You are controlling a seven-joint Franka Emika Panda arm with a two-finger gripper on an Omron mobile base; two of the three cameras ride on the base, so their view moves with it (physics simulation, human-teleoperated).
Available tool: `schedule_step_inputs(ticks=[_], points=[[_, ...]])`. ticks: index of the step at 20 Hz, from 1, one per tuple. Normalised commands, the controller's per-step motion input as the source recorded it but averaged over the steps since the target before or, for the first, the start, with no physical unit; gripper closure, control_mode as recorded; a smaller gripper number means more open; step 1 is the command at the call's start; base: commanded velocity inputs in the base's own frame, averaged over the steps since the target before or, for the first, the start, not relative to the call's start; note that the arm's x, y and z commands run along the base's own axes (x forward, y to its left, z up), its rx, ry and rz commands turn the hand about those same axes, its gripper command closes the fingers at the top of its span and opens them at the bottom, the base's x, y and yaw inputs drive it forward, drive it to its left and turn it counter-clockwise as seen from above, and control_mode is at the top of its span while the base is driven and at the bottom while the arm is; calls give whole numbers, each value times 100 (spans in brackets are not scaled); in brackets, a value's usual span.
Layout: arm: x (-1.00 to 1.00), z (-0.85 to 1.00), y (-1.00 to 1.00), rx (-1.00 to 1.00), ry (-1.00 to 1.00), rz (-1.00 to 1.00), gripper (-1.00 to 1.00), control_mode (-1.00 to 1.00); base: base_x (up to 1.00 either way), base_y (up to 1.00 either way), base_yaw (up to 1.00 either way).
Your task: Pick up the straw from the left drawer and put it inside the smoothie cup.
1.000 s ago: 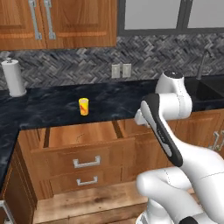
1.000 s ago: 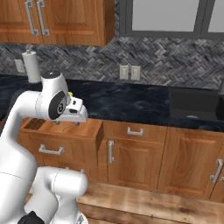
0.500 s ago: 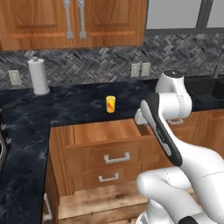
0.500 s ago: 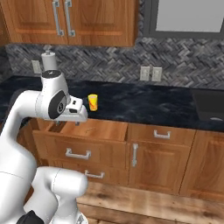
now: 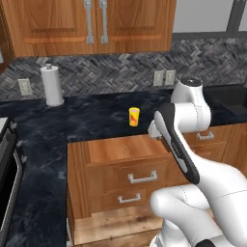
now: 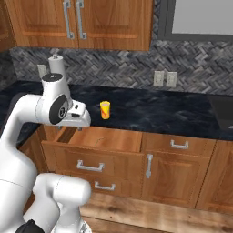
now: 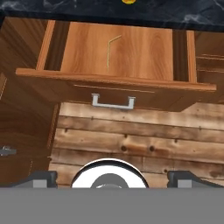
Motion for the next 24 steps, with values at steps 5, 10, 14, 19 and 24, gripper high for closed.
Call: schedule_step_inputs(ticks=[5,10,14,19,24], points=[[0,0,0,0,0,0,-100,100,46,17,0],[0,0,0,0,0,0,-100,100,14,19,0],[11,-14,9,0,0,0,-100,-100,2,4,0],[23,-36,2,0,0,0,-100,-100,0,0,0],[37,-34,0,0,0,0,-100,-100,0,0,0]])
